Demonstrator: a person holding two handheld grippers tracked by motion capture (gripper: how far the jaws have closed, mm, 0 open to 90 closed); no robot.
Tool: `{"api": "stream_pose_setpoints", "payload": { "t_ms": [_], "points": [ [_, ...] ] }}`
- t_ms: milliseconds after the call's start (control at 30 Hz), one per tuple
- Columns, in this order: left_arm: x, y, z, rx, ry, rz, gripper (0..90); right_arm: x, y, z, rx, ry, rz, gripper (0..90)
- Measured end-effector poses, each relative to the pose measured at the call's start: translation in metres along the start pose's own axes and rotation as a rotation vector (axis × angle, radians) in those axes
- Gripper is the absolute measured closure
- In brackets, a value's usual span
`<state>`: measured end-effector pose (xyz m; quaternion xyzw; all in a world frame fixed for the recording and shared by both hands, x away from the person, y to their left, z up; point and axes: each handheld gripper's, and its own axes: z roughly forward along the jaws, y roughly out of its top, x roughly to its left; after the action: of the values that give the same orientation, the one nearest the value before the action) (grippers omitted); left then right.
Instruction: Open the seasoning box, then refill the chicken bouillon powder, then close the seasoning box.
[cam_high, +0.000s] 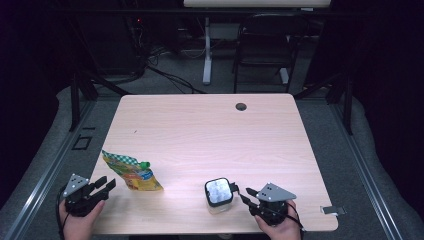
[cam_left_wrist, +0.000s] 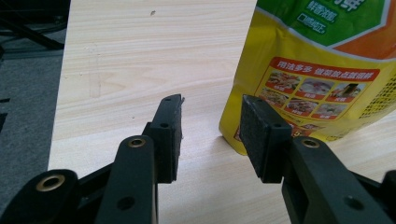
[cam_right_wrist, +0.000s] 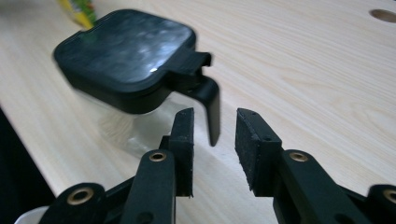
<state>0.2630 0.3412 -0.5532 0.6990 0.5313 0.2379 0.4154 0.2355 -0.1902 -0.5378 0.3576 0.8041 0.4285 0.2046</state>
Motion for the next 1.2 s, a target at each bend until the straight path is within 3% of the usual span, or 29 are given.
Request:
{"api": "stream_pose_setpoints", "payload": {
  "t_ms": [100, 133, 300, 400, 500, 667, 867, 1000, 1200],
  "points": [
    [0.000, 0.000, 0.000, 0.002, -0.003, -0.004, 60.3, -0.004, 0.001, -0.002, -0.004, -0.013, 0.042, 69.4],
    [0.000, 0.000, -0.001, 0.004, -0.007, -0.010, 61.2, -0.008, 0.002, -0.003, -0.003, 0.020, 0.090, 73.0],
    [-0.002, 0.001, -0.003, -0.002, -0.009, -0.019, 62.4, -0.011, 0.004, -0.002, 0.017, -0.020, 0.090, 72.9],
    [-0.002, 0.002, -0.004, -0.003, -0.006, -0.010, 63.0, -0.013, 0.005, 0.000, 0.024, -0.020, 0.122, 77.0],
    [-0.003, 0.002, -0.004, -0.005, -0.007, -0.009, 63.0, -0.014, 0.008, 0.000, 0.030, -0.017, 0.121, 79.3],
    [-0.002, 0.002, -0.004, -0.005, -0.008, -0.004, 63.0, -0.016, 0.029, -0.004, 0.049, -0.009, 0.072, 84.5],
    [-0.002, 0.001, -0.003, 0.006, -0.008, 0.002, 63.1, -0.017, 0.053, -0.002, 0.042, 0.012, 0.075, 87.8],
    [-0.002, 0.001, -0.003, 0.000, -0.010, -0.002, 62.7, -0.015, 0.056, -0.002, 0.000, 0.022, 0.095, 90.0],
    [-0.001, 0.001, -0.003, 0.004, -0.017, -0.008, 62.7, -0.011, 0.052, 0.000, 0.000, 0.025, 0.090, 90.0]
  ]
}}
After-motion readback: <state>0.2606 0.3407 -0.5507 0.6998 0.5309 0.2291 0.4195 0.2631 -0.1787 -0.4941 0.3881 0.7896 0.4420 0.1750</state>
